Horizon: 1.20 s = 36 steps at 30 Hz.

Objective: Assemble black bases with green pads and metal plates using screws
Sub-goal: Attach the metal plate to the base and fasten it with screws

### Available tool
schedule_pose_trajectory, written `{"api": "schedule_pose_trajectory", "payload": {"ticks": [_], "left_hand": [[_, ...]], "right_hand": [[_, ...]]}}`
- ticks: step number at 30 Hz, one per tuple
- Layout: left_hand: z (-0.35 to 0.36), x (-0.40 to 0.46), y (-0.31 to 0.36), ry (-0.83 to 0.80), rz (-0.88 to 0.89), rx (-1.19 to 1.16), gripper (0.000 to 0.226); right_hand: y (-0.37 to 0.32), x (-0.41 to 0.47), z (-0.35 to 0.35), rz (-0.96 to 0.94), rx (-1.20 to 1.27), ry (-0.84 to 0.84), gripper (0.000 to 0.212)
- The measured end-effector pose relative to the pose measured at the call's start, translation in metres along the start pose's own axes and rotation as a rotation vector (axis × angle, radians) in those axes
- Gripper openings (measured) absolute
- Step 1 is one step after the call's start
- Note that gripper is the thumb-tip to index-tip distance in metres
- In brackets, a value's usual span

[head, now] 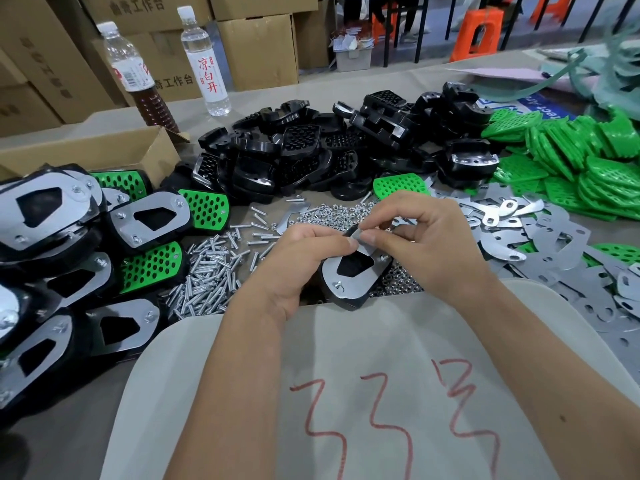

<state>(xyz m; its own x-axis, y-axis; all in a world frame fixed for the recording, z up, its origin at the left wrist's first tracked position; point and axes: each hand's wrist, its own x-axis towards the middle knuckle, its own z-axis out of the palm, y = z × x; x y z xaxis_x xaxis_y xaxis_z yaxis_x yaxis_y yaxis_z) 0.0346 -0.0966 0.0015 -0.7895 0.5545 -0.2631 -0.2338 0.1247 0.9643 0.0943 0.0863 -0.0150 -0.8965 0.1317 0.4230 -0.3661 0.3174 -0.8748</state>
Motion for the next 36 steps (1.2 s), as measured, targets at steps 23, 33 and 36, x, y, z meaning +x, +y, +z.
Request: {"api": "schedule_pose_trajectory", "payload": {"ticks": [23,33,36], "left_hand": [[-0.0017,-0.0008,-0.0011,-0.037,0.006,0.005,0.021],[-0.0027,0.0024,-0.0018,-0.038,0.035,-0.021,0.016],[-0.0028,0.0026,-0.0027,-0.047,0.053,-0.014,0.015]], "right_hand": [[-0.0053,0.0003,-0.0043,-0.072,-0.164,-0.017,0.009],[0.0001,-0.0017,-0.0033,-0.074,-0.135,0.007,0.017],[0.0034,-0.0015,-0.0029,-0.035,-0.06,-0.004,0.015]]}}
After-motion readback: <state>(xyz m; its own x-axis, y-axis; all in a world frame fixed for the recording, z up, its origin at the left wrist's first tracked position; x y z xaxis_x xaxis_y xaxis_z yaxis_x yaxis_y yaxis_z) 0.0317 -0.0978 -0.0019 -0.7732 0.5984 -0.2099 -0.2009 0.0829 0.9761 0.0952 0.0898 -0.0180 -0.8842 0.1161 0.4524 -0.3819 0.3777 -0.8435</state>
